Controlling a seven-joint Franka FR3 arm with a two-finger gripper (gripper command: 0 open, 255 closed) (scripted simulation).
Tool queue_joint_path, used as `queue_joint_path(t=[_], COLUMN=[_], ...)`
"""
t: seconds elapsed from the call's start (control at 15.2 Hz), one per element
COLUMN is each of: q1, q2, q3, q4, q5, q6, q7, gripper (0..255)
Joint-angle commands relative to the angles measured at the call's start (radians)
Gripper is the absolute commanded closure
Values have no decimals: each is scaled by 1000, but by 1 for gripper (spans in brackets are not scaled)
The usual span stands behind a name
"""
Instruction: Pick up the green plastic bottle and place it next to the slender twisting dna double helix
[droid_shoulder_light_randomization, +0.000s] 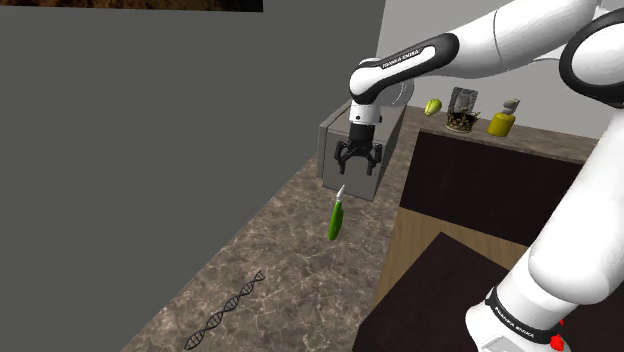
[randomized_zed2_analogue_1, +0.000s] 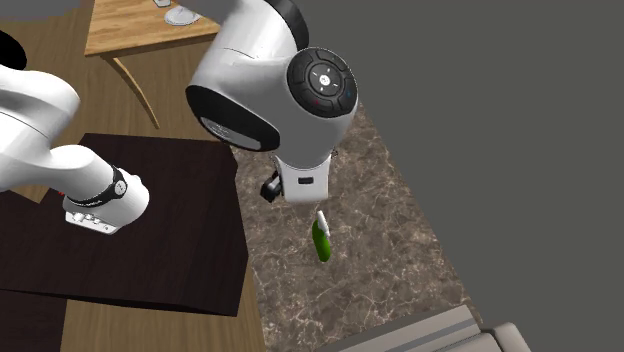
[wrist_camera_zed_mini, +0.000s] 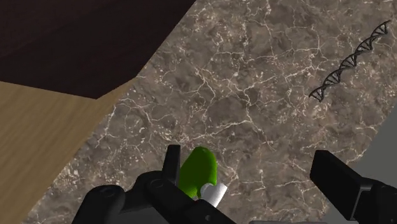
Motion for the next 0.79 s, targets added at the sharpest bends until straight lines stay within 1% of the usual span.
queue_joint_path(t=[0.0, 0.73], q1=[-7, -69], q2=[73, 472], q3=[-7, -47], q4=[38, 289], q5=[21, 151], q6=[19, 77], q7=[34, 178], gripper=[0, 0])
